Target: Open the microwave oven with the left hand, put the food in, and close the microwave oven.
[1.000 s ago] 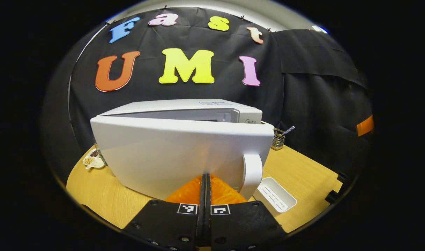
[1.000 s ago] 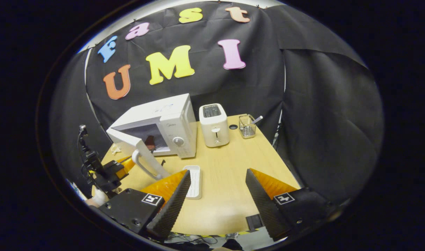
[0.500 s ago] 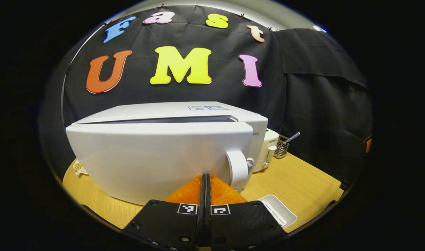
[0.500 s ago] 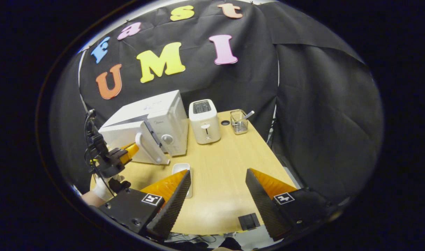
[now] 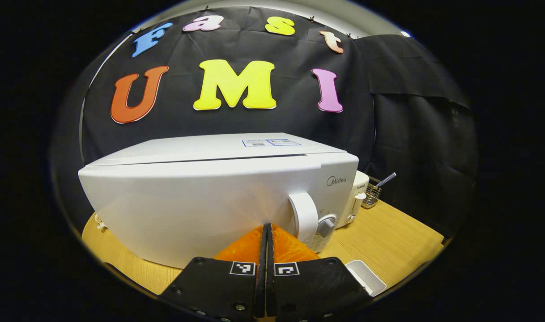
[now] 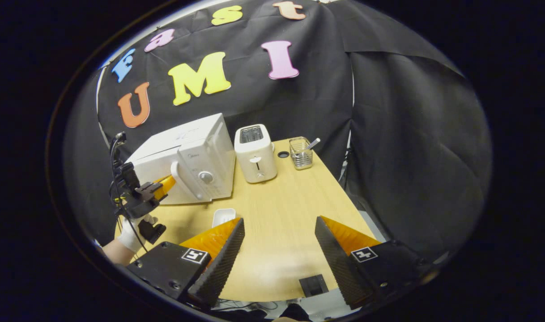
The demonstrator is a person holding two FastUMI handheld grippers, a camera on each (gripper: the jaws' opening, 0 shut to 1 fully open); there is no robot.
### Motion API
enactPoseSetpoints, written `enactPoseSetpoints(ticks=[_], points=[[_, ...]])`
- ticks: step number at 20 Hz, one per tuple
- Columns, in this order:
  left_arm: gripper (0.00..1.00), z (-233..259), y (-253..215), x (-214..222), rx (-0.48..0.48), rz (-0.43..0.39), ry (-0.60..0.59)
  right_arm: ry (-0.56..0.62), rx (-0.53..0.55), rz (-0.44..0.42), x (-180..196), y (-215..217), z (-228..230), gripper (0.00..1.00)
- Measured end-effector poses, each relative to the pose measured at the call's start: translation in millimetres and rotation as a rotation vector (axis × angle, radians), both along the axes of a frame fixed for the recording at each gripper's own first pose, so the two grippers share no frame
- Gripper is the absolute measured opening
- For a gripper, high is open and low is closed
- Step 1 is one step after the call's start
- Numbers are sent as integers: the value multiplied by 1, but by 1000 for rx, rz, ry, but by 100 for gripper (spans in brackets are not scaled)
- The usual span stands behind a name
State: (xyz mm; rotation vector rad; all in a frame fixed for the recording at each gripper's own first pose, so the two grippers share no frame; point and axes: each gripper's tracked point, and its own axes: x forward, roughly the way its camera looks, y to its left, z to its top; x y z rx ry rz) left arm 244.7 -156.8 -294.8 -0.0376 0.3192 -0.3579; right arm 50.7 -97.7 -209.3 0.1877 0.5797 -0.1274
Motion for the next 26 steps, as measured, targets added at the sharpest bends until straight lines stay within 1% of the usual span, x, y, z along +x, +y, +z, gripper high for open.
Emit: enactPoseSetpoints(ticks=[3,4,6,12,15,17,18,20,21,22,24,25,26], points=[[2,-2,-2,2,8,4,-2,1,-5,11,3,3,-1,100],[4,-1,-2,9,12,14,-17,3,-3,14,5,4,-1,100],[2,-3,-6,8,-10,27,15,3,0,19,7,6,-1,100],[2,-4,-1,7,8,34,22,6,0,39,8,11,-2,100],[2,-1,3,0,14,48,32,-2,-5,56,10,11,0,100],[2,11,11,-12,20,60,10,-22,-14,81,12,13,7,100],[10,20,11,-19,8,57,3,-35,-22,100,15,13,10,100],[40,32,14,-39,9,55,2,-57,-54,145,21,13,14,100],[40,36,17,-49,23,62,3,-70,-69,170,23,13,15,100],[46,45,20,-61,33,71,-5,-90,-79,194,26,15,20,100],[95,65,33,-80,65,129,-34,-126,-94,257,31,22,28,100],[84,71,35,-95,77,147,-31,-148,-106,289,33,26,34,100],[84,83,40,-109,89,172,-43,-167,-116,321,34,30,40,100]])
